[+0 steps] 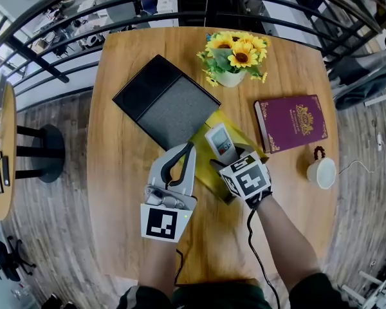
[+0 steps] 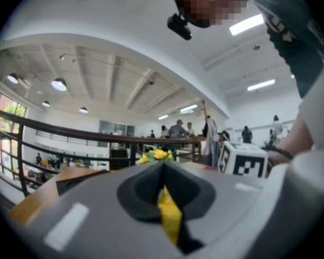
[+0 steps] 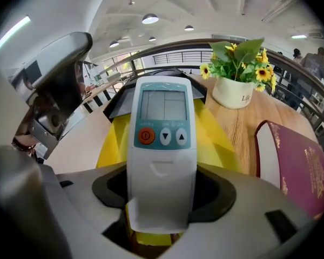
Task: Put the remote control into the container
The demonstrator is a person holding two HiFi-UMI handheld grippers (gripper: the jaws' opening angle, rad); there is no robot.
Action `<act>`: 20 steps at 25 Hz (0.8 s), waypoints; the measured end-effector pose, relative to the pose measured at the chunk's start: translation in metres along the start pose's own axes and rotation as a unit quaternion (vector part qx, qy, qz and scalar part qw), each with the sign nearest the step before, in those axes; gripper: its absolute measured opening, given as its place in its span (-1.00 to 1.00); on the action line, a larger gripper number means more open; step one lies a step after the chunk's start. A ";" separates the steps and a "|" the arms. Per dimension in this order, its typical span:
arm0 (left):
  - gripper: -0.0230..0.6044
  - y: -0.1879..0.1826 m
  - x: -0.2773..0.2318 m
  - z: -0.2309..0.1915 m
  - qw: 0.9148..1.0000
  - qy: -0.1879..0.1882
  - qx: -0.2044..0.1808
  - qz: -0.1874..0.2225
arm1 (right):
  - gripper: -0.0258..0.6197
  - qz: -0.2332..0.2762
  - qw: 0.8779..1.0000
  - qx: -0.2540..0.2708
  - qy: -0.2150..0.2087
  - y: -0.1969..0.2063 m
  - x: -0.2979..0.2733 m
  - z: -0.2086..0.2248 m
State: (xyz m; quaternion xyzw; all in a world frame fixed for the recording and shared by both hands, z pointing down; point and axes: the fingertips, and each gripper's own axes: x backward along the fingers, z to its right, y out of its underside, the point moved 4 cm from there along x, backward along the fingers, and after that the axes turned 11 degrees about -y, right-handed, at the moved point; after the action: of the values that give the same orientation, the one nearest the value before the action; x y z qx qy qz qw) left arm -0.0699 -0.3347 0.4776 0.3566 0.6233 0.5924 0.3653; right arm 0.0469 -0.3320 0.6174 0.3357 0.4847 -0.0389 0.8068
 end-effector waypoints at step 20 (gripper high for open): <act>-0.94 0.004 -0.003 0.000 1.000 -0.005 0.011 -0.002 | -0.04 -0.073 0.997 0.025 0.014 0.009 -0.014 0.006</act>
State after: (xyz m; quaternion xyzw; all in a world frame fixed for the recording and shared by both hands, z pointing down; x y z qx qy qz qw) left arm -0.0685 -0.3377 0.4821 0.3630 0.6286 0.5828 0.3653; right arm 0.0470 -0.3324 0.6348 0.3200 0.5176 -0.1047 0.7866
